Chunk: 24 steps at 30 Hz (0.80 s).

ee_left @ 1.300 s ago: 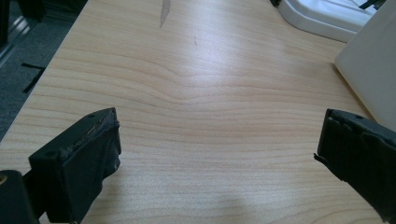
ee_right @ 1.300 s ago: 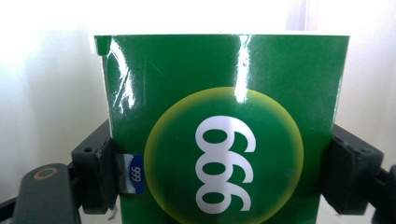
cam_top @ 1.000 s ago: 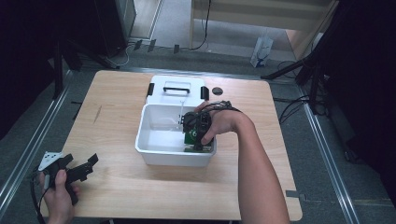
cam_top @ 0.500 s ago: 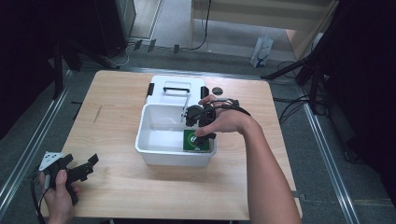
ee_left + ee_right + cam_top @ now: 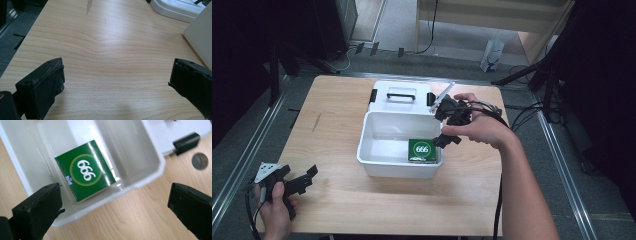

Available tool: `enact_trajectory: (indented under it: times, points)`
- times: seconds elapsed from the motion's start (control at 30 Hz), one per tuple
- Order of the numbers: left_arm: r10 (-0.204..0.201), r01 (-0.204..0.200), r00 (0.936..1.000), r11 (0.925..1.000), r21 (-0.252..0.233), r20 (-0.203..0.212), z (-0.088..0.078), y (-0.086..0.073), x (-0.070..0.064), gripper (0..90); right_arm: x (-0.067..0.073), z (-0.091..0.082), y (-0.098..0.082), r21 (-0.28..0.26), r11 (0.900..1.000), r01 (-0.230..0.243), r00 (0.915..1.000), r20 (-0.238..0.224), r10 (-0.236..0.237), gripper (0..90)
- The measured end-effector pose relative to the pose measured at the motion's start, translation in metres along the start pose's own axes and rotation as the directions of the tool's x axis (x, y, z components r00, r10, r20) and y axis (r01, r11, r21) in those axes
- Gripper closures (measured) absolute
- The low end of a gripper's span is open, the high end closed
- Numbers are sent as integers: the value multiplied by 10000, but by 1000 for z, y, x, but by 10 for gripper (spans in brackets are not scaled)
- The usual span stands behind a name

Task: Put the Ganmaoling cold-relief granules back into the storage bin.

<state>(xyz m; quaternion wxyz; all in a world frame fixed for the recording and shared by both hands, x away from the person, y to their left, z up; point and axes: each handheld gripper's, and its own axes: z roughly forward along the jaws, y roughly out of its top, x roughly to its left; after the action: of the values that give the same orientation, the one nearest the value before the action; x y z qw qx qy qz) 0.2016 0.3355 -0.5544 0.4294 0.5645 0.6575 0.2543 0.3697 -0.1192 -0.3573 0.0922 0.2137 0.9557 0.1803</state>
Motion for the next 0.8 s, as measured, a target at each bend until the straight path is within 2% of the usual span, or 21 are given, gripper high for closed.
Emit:
enact_trajectory:
  times: [0.07,0.17,0.23,0.3,0.4,0.57,0.7,0.73,0.8]
  points:
    - [-3,3,10000,10000,-36,7,0,0,0,2,-5,-3,-11,-165,9984,-535,9985,70,536,0]
    - [14,-14,10000,10000,-4,4,0,0,0,2,-10,-4,-29,-234,9917,-1262,9917,213,1267,0]
    - [21,-21,10000,10000,0,-3,0,0,0,2,-13,-4,-40,-348,9829,-1806,9831,250,1815,0]
    - [24,-24,10000,10000,-1,-10,0,0,0,2,-15,-4,-52,-486,9752,-2161,9756,294,2177,0]
    - [44,-44,10000,10000,7,-6,-1,0,0,2,-20,-3,-70,-707,9582,-2773,9584,503,2811,0]
    - [92,-92,9999,10000,13,-49,-1,-1,0,2,-24,3,-100,-1075,9228,-3699,9211,876,3794,0]
    - [113,-113,9999,9999,-4,-50,-1,-1,-1,2,-24,9,-125,-1546,8889,-4312,8842,1240,4505,0]
    - [105,-105,9999,9999,-26,-50,-1,-1,-1,2,-24,10,-131,-1698,8780,-4475,8720,1348,4705,0]
    - [103,-103,9999,9999,-28,-52,-1,-1,-1,1,-23,13,-143,-2046,8594,-4687,8542,1432,4999,0]
